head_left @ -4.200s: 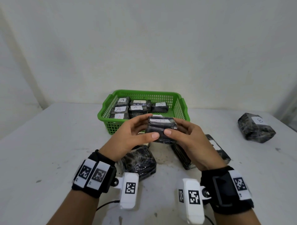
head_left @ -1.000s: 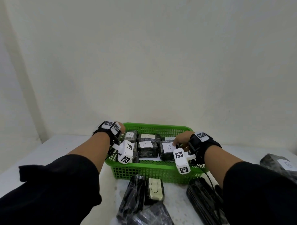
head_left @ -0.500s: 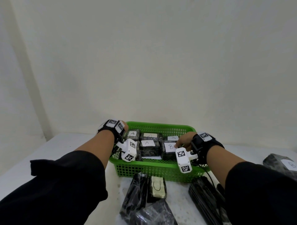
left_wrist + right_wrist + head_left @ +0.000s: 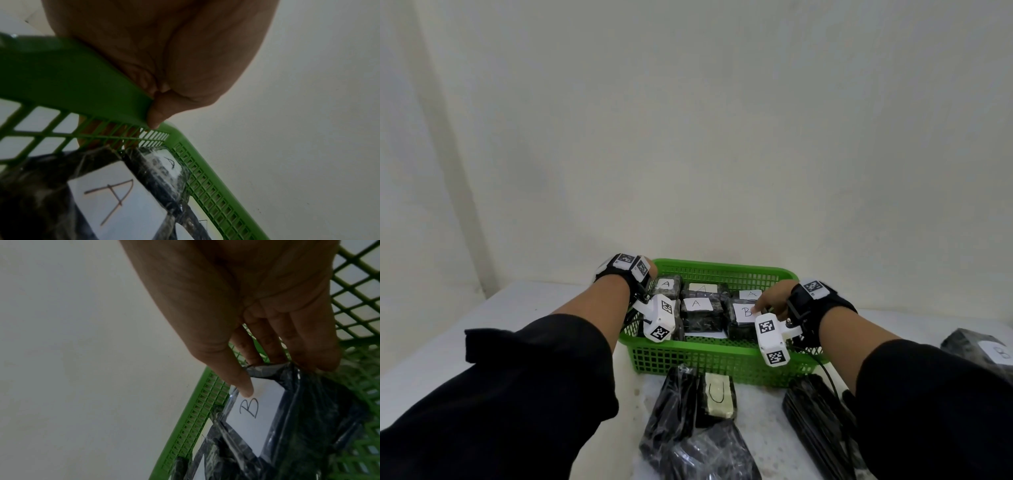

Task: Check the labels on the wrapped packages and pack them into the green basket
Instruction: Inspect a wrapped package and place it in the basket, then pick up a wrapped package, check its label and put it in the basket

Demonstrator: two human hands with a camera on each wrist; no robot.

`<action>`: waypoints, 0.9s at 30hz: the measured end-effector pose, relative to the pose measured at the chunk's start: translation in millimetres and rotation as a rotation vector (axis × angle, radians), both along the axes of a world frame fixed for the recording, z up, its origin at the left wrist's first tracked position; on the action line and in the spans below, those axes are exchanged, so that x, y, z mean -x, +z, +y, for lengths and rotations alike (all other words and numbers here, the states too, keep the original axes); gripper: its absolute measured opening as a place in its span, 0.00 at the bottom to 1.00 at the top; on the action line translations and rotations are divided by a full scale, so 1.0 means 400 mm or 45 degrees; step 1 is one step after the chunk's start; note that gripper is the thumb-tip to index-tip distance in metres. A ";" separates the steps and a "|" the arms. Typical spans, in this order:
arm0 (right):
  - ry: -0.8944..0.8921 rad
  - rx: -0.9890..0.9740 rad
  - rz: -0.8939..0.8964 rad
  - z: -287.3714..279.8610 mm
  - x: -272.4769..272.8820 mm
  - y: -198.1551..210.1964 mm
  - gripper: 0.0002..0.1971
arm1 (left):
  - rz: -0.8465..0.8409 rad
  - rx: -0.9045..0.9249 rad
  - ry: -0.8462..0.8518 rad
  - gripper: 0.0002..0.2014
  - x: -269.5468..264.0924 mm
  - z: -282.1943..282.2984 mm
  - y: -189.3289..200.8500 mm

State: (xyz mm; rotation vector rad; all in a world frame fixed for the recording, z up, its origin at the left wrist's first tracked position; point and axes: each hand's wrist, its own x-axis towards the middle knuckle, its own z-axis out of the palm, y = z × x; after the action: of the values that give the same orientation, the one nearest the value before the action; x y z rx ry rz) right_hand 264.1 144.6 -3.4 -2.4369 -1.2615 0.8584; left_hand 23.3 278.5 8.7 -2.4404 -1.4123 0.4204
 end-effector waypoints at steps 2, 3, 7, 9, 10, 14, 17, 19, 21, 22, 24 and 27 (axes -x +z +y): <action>0.073 0.009 -0.097 0.006 0.004 0.008 0.12 | 0.006 0.090 0.107 0.27 -0.012 0.057 -0.035; 0.108 0.001 -0.150 0.011 0.004 0.013 0.15 | -0.015 0.147 0.099 0.25 -0.019 0.099 -0.053; 0.053 -0.290 -0.199 0.011 0.007 0.046 0.28 | -0.068 0.142 0.052 0.27 -0.068 0.419 -0.199; 0.112 -0.371 -0.244 0.000 0.017 0.074 0.33 | -0.134 0.105 0.049 0.27 -0.072 0.475 -0.206; 0.138 -0.405 -0.277 -0.009 0.024 0.085 0.35 | -0.220 0.110 0.090 0.26 -0.058 0.393 -0.157; 0.250 -0.536 -0.393 -0.061 0.061 0.118 0.40 | -0.650 0.261 0.261 0.05 -0.020 0.006 0.035; 0.317 -0.584 -0.440 -0.102 0.089 0.118 0.43 | -0.934 0.197 0.280 0.10 -0.020 -0.066 0.069; 0.351 -0.624 -0.447 -0.128 0.106 0.108 0.45 | -1.056 0.201 0.239 0.23 -0.008 -0.107 0.076; 0.367 -0.667 -0.440 -0.159 0.123 0.094 0.46 | -1.060 0.231 0.089 0.33 0.002 -0.183 0.081; 0.370 -0.690 -0.431 -0.177 0.133 0.086 0.46 | -1.042 0.228 0.012 0.35 0.009 -0.226 0.085; 0.401 -0.723 -0.409 -0.218 0.150 0.070 0.46 | -1.034 0.258 -0.080 0.34 0.015 -0.301 0.080; 0.441 -0.735 -0.406 -0.281 0.174 0.044 0.46 | -1.018 0.311 -0.175 0.31 0.039 -0.398 0.051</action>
State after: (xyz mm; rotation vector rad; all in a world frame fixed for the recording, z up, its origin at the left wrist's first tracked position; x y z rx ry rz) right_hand 194.3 32.2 14.2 -1.9607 -1.7801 0.1220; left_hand 7.7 119.3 29.2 -3.0566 -1.4932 -0.5111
